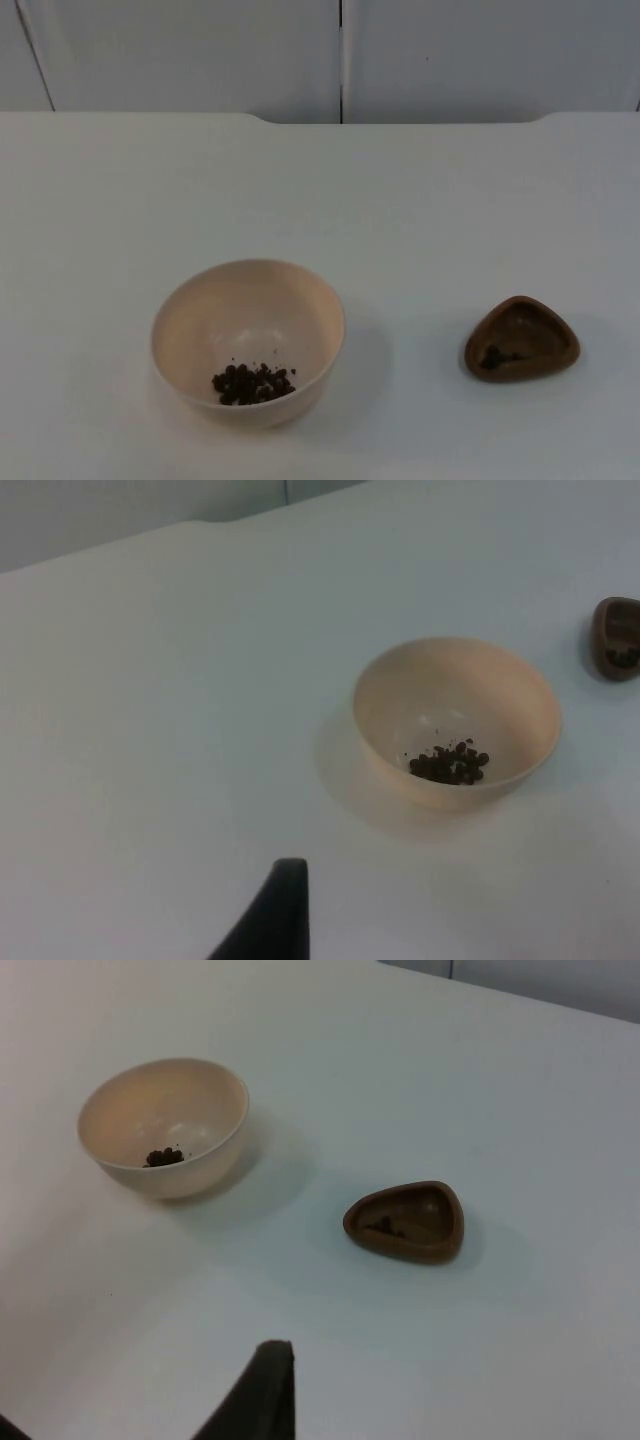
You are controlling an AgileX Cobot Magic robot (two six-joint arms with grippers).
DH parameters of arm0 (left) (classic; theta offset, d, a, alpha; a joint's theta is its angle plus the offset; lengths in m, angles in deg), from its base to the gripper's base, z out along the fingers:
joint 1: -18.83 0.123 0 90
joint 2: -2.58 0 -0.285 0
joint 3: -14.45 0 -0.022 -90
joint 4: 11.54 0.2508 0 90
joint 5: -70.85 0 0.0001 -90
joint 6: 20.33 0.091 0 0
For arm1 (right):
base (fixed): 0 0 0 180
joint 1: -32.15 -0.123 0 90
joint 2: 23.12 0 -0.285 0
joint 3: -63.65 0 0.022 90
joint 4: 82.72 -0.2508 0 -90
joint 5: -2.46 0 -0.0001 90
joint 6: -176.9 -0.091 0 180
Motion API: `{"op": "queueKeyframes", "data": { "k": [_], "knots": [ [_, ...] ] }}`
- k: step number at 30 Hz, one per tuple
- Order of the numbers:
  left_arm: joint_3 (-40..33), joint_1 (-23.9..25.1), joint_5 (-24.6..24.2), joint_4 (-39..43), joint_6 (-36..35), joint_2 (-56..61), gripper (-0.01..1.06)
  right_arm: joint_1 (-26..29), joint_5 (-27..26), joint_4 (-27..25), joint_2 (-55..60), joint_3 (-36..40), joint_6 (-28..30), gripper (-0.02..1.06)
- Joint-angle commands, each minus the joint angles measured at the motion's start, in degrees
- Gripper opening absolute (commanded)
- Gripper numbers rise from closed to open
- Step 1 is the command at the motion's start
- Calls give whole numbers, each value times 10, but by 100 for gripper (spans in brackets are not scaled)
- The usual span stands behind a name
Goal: Pick up the bowl with the left hand and pour the coffee beans from the cup into the bowl with the right hand.
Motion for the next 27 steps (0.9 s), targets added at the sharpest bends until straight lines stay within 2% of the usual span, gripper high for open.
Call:
{"op": "queueKeyframes", "data": {
  "k": [1,15,20,27],
  "knots": [
    [-2,1,0,3,-3,2,105,-2,-4,1,-2,4,2,105],
    [-2,1,0,3,-3,2,105,1,-4,1,-2,4,2,105],
    [-2,1,0,3,-3,2,105,42,-4,1,-2,4,2,105],
    [-2,1,0,3,-3,2,105,137,-4,1,-2,4,2,105]
  ]
}}
